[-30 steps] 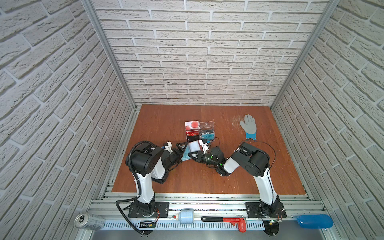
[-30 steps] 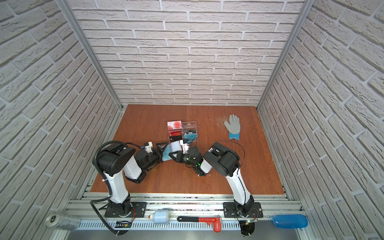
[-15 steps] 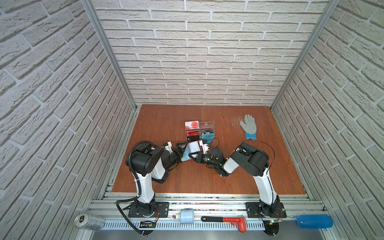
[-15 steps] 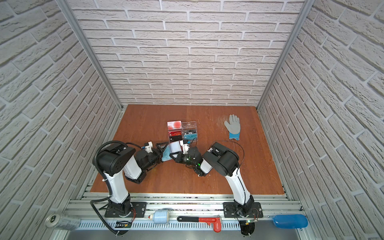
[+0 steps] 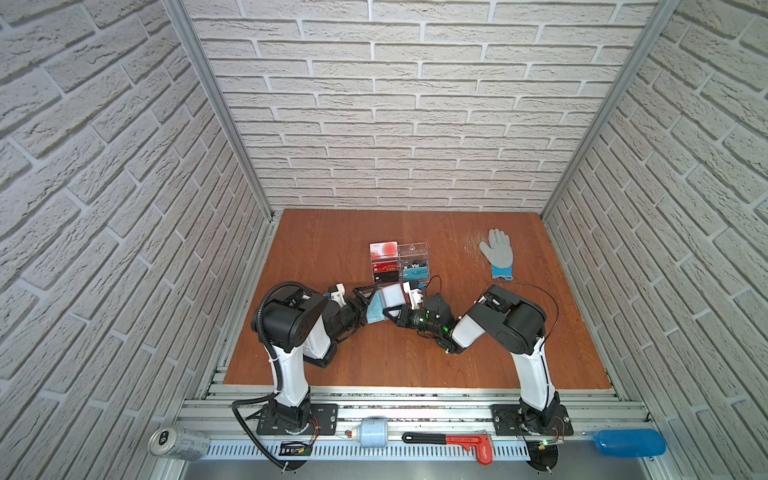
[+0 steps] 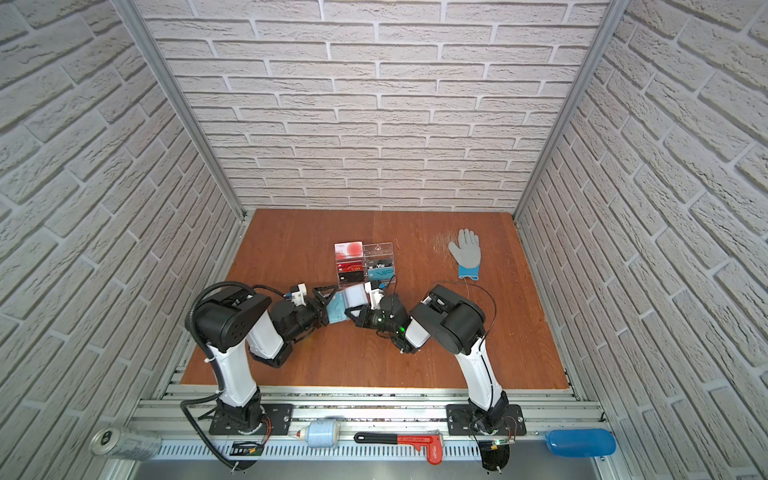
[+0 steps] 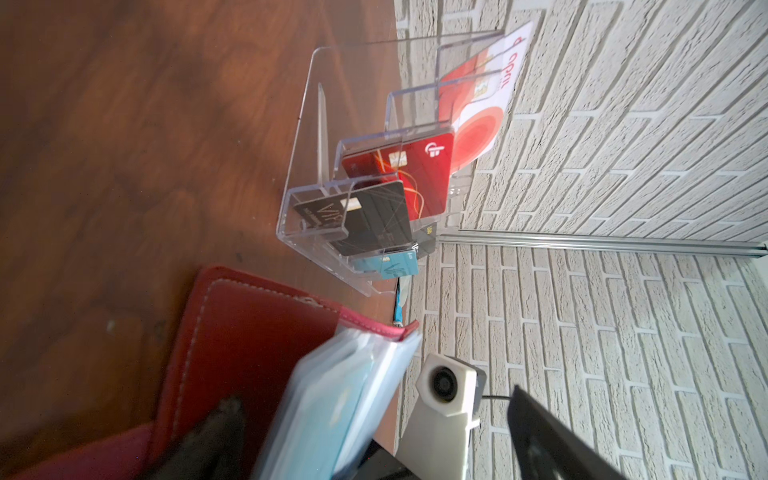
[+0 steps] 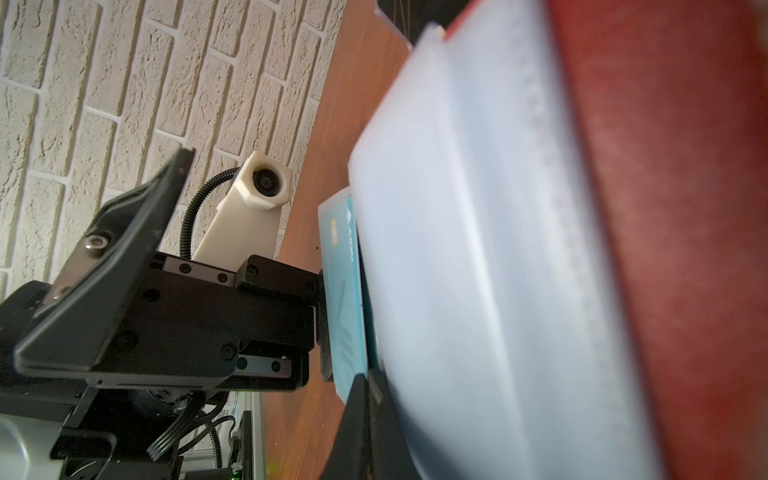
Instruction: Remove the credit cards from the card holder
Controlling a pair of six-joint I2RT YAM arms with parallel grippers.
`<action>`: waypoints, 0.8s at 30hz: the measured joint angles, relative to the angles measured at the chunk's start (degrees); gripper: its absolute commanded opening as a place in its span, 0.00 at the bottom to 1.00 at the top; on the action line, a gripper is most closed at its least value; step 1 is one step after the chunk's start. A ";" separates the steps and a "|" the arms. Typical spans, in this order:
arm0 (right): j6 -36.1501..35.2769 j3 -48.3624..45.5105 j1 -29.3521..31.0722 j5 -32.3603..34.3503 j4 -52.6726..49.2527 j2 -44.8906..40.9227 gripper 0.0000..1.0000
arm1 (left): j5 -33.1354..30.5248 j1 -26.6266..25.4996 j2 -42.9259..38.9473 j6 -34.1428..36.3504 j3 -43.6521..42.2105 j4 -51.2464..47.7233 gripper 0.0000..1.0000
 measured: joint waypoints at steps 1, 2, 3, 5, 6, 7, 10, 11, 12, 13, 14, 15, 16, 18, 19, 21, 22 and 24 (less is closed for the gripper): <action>-0.33 -0.28 -0.13 -0.22 -0.39 -0.31 0.06 | 0.00 0.00 0.00 0.00 0.00 0.00 0.98; -0.59 -0.55 -0.28 -0.42 -0.76 -0.59 0.06 | 0.00 0.00 0.00 -0.02 0.02 -0.02 0.98; -0.74 -0.81 -0.44 -0.57 -1.09 -0.87 0.06 | 0.00 0.00 0.00 -0.04 0.00 -0.02 0.98; -1.03 -1.16 -0.74 -0.83 -1.66 -1.29 0.06 | 0.00 0.00 0.00 -0.15 0.00 -0.02 0.98; -1.09 -1.33 -0.79 -0.98 -1.84 -1.46 0.06 | 0.00 0.00 0.02 -0.17 0.00 -0.02 0.98; -1.22 -1.49 -0.87 -1.16 -2.12 -1.66 0.06 | 0.00 0.00 0.02 -0.20 0.00 -0.02 0.98; -1.60 -1.79 -1.25 -1.60 -2.80 -2.10 0.06 | 0.00 0.00 0.00 -0.22 0.02 -0.04 0.98; -1.68 -1.95 -1.40 -1.62 -3.10 -2.32 0.06 | 0.04 0.00 0.02 -0.26 0.02 -0.04 0.98; -1.84 -2.16 -1.62 -1.64 -3.67 -2.64 0.06 | 0.09 0.00 0.00 -0.31 0.02 -0.04 0.98; -1.95 -2.32 -1.84 -1.66 -4.26 -2.97 0.06 | 0.20 0.00 0.02 -0.35 0.04 -0.04 0.98; -2.10 -2.40 -2.14 -1.75 -5.25 -3.41 0.07 | 0.42 0.00 0.02 -0.37 0.07 -0.07 0.98; -2.19 -2.38 -2.40 -1.75 -6.49 -3.87 0.11 | 0.57 0.00 0.00 -0.37 0.09 -0.09 0.98; -2.38 -2.29 -2.64 -1.77 -7.74 -4.26 0.16 | 0.66 0.00 -0.02 -0.37 0.09 -0.11 0.98; -3.19 -1.79 -2.93 -1.86 -10.73 -4.98 0.22 | 0.83 0.04 -0.48 -0.31 0.20 -0.87 0.98; -3.50 -1.31 -3.02 -1.88 -12.17 -5.27 0.25 | 0.94 0.07 -0.94 -0.26 0.33 -1.70 0.98; -4.22 -0.15 -3.06 -1.90 -15.61 -6.21 0.29 | 1.29 0.11 -2.62 0.24 0.68 -4.74 0.98; -4.57 0.48 -3.06 -1.90 -17.09 -6.73 0.30 | 1.51 0.11 -3.52 0.61 0.79 -6.23 0.98; -5.42 2.36 -3.06 -1.86 -20.35 -7.61 0.33 | 2.16 0.37 -6.62 1.75 1.14 -11.47 0.98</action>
